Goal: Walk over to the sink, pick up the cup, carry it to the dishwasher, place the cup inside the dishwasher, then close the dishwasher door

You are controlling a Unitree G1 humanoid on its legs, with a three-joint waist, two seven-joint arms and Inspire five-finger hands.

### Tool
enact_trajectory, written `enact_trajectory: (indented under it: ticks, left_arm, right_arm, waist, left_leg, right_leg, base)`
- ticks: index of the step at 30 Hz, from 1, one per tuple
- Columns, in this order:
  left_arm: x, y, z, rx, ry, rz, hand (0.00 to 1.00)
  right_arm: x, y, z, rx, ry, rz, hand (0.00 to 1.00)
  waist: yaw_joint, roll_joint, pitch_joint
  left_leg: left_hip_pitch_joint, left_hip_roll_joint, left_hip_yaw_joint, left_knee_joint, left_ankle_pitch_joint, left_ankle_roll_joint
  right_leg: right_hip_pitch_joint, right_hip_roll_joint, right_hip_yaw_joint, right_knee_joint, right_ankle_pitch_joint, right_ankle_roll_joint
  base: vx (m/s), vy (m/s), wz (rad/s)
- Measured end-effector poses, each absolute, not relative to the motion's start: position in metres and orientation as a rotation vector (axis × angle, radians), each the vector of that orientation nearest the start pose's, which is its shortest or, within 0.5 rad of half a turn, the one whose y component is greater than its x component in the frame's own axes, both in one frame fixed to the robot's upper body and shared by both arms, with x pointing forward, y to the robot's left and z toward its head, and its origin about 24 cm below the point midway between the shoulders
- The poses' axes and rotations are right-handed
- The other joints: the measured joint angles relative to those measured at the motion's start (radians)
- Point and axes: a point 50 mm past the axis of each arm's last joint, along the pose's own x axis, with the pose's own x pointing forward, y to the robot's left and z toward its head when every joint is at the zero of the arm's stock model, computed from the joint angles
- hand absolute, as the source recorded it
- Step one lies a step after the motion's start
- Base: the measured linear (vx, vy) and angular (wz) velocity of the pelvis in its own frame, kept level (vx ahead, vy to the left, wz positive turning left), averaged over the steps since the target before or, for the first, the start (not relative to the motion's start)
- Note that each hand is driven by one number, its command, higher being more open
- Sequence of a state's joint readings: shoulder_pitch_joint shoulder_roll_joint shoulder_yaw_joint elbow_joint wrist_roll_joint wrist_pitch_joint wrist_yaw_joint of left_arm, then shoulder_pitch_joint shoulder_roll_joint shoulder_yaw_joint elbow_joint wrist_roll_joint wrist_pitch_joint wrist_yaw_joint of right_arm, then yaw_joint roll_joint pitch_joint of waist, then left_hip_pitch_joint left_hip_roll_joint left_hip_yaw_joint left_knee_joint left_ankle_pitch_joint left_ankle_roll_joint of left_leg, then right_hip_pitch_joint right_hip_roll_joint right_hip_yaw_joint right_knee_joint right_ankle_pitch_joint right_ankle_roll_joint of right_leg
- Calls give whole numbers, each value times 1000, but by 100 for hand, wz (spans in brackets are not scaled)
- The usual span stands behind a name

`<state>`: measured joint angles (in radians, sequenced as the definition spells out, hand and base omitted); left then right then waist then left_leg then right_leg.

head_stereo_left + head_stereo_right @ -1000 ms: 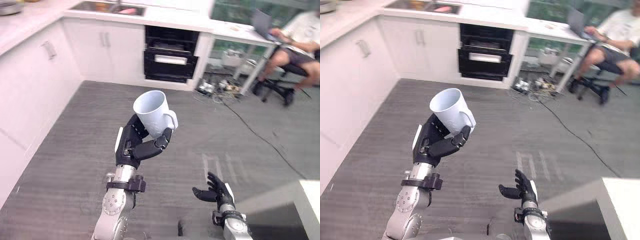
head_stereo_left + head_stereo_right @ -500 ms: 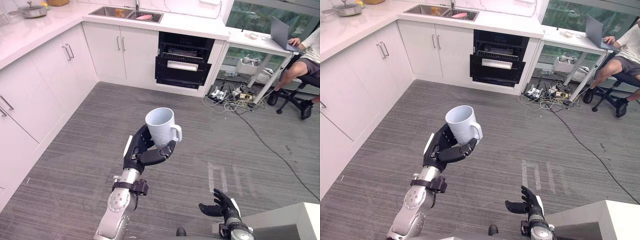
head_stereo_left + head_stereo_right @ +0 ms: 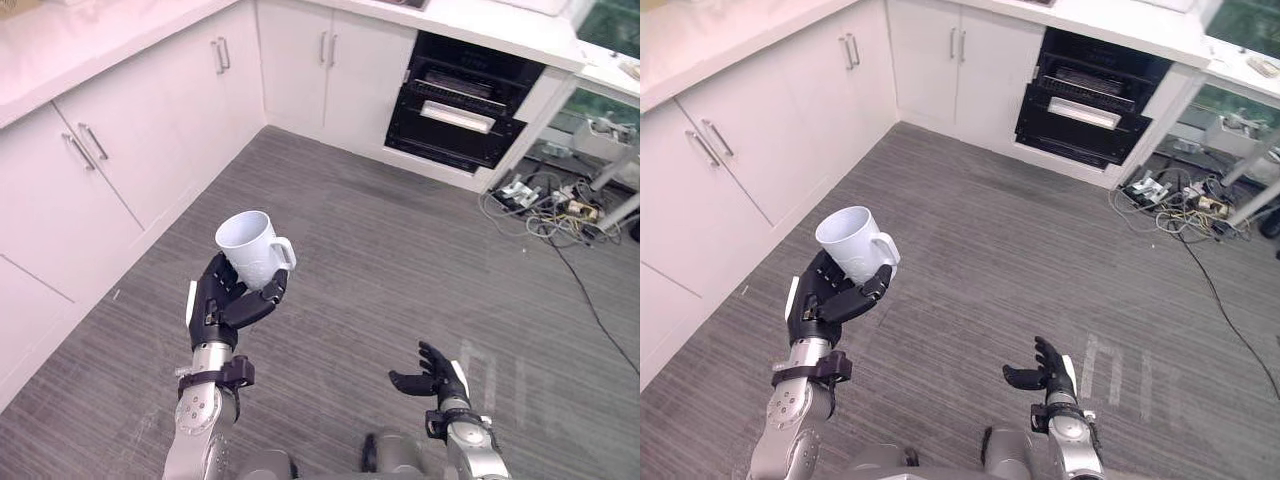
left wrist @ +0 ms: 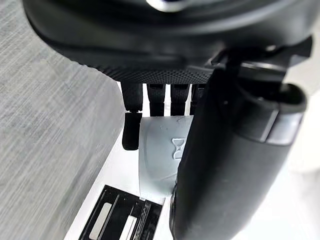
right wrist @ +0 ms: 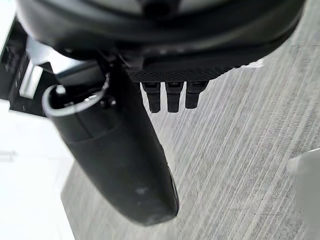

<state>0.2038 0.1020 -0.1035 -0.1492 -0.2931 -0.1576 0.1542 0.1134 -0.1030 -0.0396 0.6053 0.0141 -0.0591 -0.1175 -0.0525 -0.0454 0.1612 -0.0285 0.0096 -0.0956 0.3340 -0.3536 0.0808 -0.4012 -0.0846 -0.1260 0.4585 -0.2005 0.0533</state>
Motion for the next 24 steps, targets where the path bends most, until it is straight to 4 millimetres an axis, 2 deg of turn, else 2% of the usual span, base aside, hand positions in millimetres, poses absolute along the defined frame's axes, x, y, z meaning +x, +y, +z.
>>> enact_trajectory:
  ticks: [1,2,3,4,5,6,7,8,9,10,11,12,13,14,15,16,17,18,19,21,22,23,24]
  left_arm:
    - [216,157,41,-219,-68,92,30]
    - [217,154,40,-222,-59,81,30]
    - [216,145,36,-238,-38,57,30]
    - [215,138,35,-252,-30,39,30]
    - [215,133,35,-268,-30,26,30]
    - [216,130,35,-281,-24,24,30]
    - [214,124,34,-303,-13,14,30]
    - [212,124,34,-310,-13,8,30]
    - [212,124,35,-312,-20,3,30]
    - [212,123,38,-314,-36,-11,30]
    - [213,123,40,-314,-42,-19,30]
    - [213,122,41,-316,-49,-28,30]
    - [213,122,41,-317,-51,-32,30]
    - [213,122,41,-314,-52,-36,30]
    - [213,123,42,-310,-52,-34,30]
    - [213,123,42,-309,-54,-32,30]
    - [213,122,42,-310,-56,-30,30]
    - [214,126,41,-273,-51,-27,30]
    - [216,128,40,-258,-48,-24,30]
    - [216,133,39,-241,-40,-3,30]
    - [215,134,38,-229,-35,-2,30]
    - [214,137,37,-193,-33,-6,30]
    - [214,139,37,-170,-30,-19,30]
  right_arm:
    - [169,-204,-99,-114,637,-220,90]
    - [169,-206,-97,-122,631,-222,90]
    - [167,-213,-95,-145,625,-224,90]
    - [168,-214,-93,-154,619,-224,90]
    - [169,-212,-90,-153,604,-219,90]
    - [169,-211,-86,-152,586,-212,90]
    - [167,-210,-78,-150,544,-209,90]
    - [166,-206,-71,-143,508,-206,90]
    - [167,-204,-68,-134,487,-208,90]
    - [170,-201,-64,-120,458,-218,90]
    - [175,-199,-61,-112,437,-220,90]
    - [181,-198,-56,-110,409,-217,90]
    - [183,-197,-55,-109,404,-215,90]
    - [185,-197,-56,-109,408,-214,90]
    - [188,-198,-60,-111,425,-213,90]
    - [190,-199,-63,-115,435,-213,90]
    - [191,-202,-69,-120,465,-215,90]
    - [190,-197,-80,-99,520,-212,90]
    - [190,-194,-83,-87,538,-210,90]
    - [187,-191,-86,-82,558,-203,90]
    - [186,-191,-86,-81,560,-203,90]
    - [189,-191,-85,-80,551,-201,90]
    - [193,-187,-83,-73,539,-199,90]
  waist:
    - [-15,-2,0]
    - [-24,-2,-3]
    - [-37,42,-11]
    - [-32,63,-19]
    - [-40,75,-15]
    - [-48,85,-9]
    - [-40,95,-6]
    - [-7,93,-4]
    - [5,93,-4]
    - [17,91,-7]
    - [28,85,-10]
    - [42,76,-5]
    - [53,70,-1]
    - [65,63,3]
    - [69,44,6]
    - [72,45,4]
    - [82,67,-5]
    - [88,43,-3]
    - [86,24,1]
    - [66,3,0]
    - [67,-5,-4]
    - [67,-14,-5]
    - [59,-31,4]
  left_leg:
    - [46,-5,-34,-29,-13,-15]
    - [68,0,-51,-34,-25,-24]
    - [113,44,-78,-43,-40,-86]
    - [118,64,-79,-6,-29,-113]
    - [83,72,-82,114,-15,-140]
    - [45,82,-79,231,14,-180]
    - [-49,107,-36,493,171,-219]
    - [-126,167,43,711,315,-193]
    - [-169,196,75,799,287,-179]
    - [-263,228,112,882,218,-142]
    - [-327,239,146,877,178,-120]
    - [-396,247,184,817,128,-103]
    - [-421,243,195,762,108,-103]
    - [-450,203,189,601,96,-111]
    - [-452,133,144,352,130,-126]
    - [-449,104,107,216,168,-137]
    - [-431,89,50,-2,318,-175]
    - [-405,79,66,26,435,-139]
    - [-411,68,79,62,399,-130]
    - [-445,68,108,281,250,-110]
    - [-434,74,131,308,223,-105]
    - [-380,80,171,303,167,-94]
    - [-290,74,194,242,125,-96]
  right_leg:
    - [-17,0,-6,-93,74,-5]
    - [-14,5,-8,-98,134,-11]
    - [8,28,-23,-62,188,-21]
    - [21,40,-48,-26,149,-23]
    - [47,47,-76,4,128,-30]
    - [80,57,-102,6,113,-45]
    - [169,88,-117,-22,89,-67]
    - [287,119,-87,-102,65,-77]
    - [342,133,-71,-149,57,-74]
    - [424,150,-58,-219,52,-75]
    - [471,150,-38,-260,51,-77]
    - [523,143,-4,-304,47,-81]
    - [547,135,11,-319,41,-81]
    - [593,108,40,-337,16,-76]
    - [624,66,77,-335,-27,-56]
    - [636,53,98,-333,-49,-44]
    - [663,45,148,-334,-93,-13]
    - [692,13,210,-328,-119,-6]
    - [687,-3,235,-313,-118,-17]
    - [674,-15,329,-185,-91,1]
    - [653,-17,331,-121,-79,17]
    - [576,-24,281,57,-13,93]
    - [480,-57,205,275,141,121]
  base:
    - [593,-169,114]
    - [705,-210,87]
    - [668,-168,57]
    - [673,-159,50]
    - [530,-121,39]
    - [496,-181,45]
    - [627,-192,7]
    - [639,-175,-21]
    - [641,-128,-50]
    - [636,-108,-40]
    - [751,-91,-54]
    - [625,-21,-52]
    - [608,61,-62]
    - [582,155,-61]
    - [571,193,-63]
    - [593,283,-81]
    - [625,349,-97]
    - [724,419,-84]
    - [727,409,-48]
    - [695,311,-31]
    - [646,238,-65]
    - [619,216,-67]
    - [578,180,-61]
